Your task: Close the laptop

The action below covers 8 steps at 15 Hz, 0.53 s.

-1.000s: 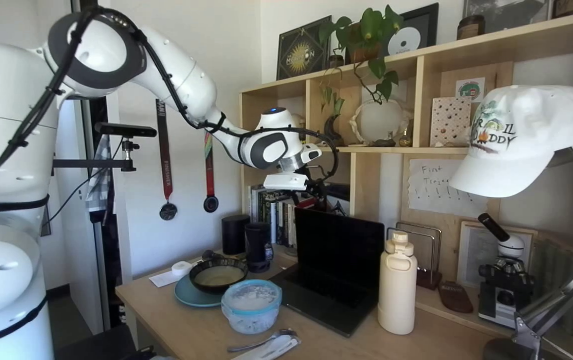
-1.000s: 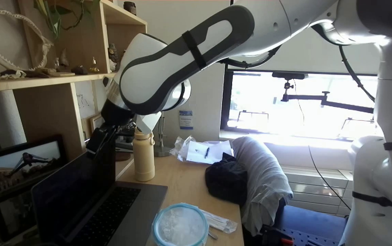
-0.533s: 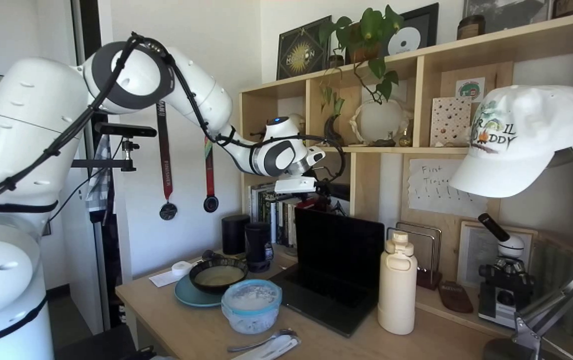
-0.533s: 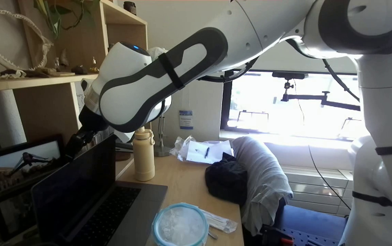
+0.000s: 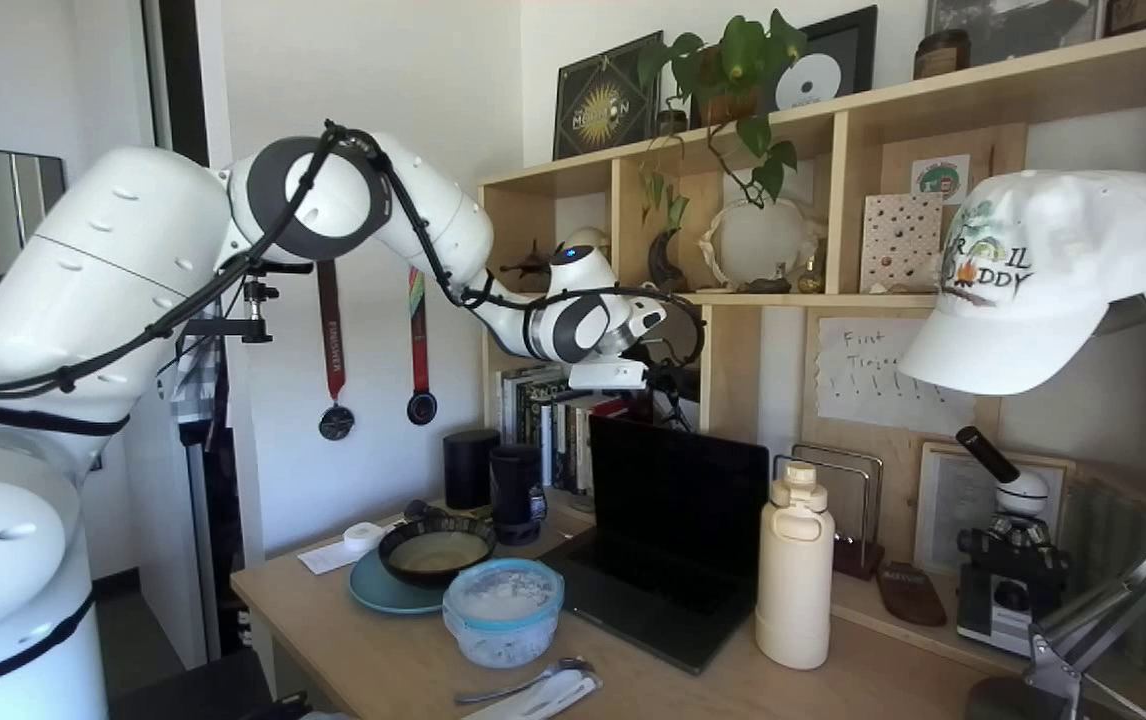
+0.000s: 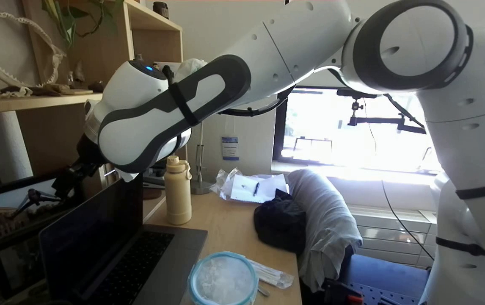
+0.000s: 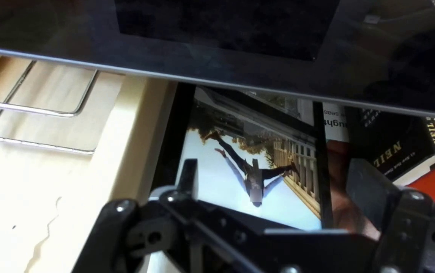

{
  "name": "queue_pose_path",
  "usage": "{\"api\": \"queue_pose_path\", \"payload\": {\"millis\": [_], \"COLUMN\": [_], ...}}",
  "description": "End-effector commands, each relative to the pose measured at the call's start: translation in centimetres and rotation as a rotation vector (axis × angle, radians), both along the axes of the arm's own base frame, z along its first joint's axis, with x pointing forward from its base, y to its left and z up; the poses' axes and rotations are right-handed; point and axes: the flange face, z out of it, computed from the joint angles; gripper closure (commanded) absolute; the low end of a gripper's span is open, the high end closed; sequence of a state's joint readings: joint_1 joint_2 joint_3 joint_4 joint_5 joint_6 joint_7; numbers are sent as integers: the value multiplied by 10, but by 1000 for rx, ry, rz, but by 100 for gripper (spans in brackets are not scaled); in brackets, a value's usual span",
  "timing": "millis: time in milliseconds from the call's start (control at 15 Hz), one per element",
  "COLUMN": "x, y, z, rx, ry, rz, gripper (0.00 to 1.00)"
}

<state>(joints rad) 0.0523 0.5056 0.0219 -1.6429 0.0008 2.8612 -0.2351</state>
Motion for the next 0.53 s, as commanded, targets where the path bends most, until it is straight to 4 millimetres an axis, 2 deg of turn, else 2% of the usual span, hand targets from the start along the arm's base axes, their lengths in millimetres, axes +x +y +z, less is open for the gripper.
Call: {"api": "queue_pose_path", "payload": {"millis": [0,467], "x": [15,23], "y": [3,19], "z": [-7,-40], "rx": [14,56], "ry": [-8,75], "rz": [-32,-67], "gripper": [0,0]}}
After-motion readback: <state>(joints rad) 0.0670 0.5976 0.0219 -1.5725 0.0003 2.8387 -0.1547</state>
